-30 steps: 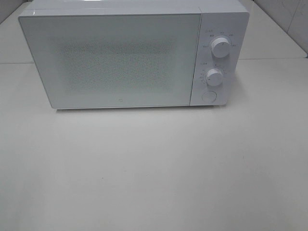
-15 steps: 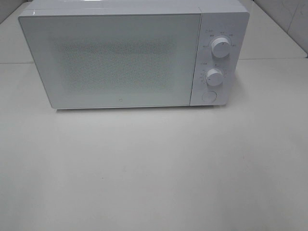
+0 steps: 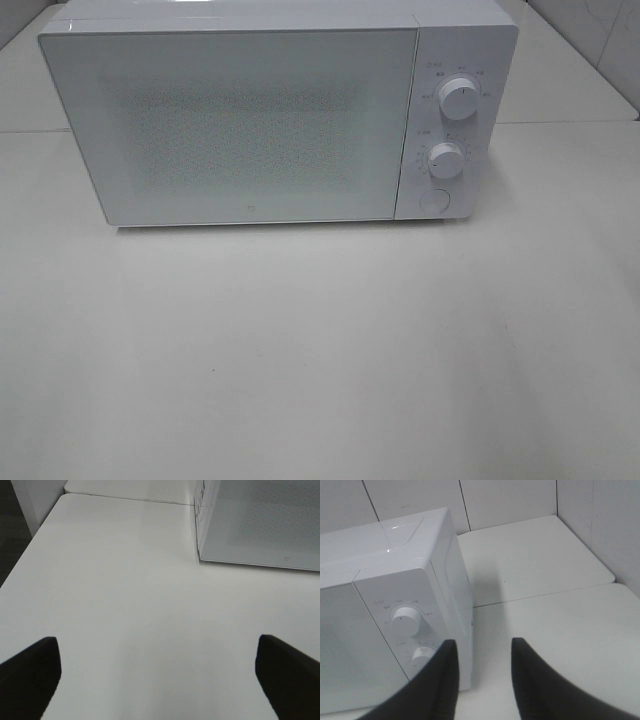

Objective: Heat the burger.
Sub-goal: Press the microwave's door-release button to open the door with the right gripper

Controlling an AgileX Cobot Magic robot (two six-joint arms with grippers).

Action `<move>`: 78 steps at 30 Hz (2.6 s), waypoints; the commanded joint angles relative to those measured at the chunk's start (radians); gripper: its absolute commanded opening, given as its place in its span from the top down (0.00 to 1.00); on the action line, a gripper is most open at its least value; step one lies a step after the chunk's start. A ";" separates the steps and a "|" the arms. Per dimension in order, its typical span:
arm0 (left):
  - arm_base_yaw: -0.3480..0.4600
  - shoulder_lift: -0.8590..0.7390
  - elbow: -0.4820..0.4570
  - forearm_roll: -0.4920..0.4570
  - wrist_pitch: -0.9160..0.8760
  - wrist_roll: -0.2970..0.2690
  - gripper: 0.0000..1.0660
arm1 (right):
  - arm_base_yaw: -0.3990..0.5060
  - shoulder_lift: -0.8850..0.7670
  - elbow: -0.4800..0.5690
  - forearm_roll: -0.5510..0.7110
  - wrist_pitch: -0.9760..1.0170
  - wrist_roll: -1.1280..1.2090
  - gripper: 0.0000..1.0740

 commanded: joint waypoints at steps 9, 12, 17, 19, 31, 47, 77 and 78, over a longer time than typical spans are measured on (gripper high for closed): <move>0.003 -0.013 0.003 -0.005 -0.013 0.001 0.08 | -0.007 0.238 0.002 -0.069 -0.193 0.560 1.00; 0.003 -0.013 0.003 -0.005 -0.013 0.001 0.08 | -0.007 0.298 0.002 -0.124 -0.239 0.679 1.00; 0.003 -0.013 0.003 -0.005 -0.013 0.001 0.08 | -0.007 0.421 0.002 -0.186 -0.362 0.867 1.00; 0.003 -0.013 0.003 -0.005 -0.013 0.001 0.08 | -0.005 0.463 0.002 -0.187 -0.409 0.925 1.00; 0.003 -0.013 0.003 -0.005 -0.013 0.001 0.08 | 0.031 0.686 0.002 -0.152 -0.595 1.167 1.00; 0.003 -0.013 0.003 -0.005 -0.013 0.001 0.08 | 0.343 1.015 -0.003 0.289 -0.841 1.163 1.00; 0.003 -0.013 0.003 -0.005 -0.013 0.001 0.08 | 0.352 1.300 -0.291 0.347 -0.719 1.228 1.00; 0.003 -0.013 0.003 -0.005 -0.013 0.001 0.08 | 0.352 1.300 -0.291 0.347 -0.719 1.228 1.00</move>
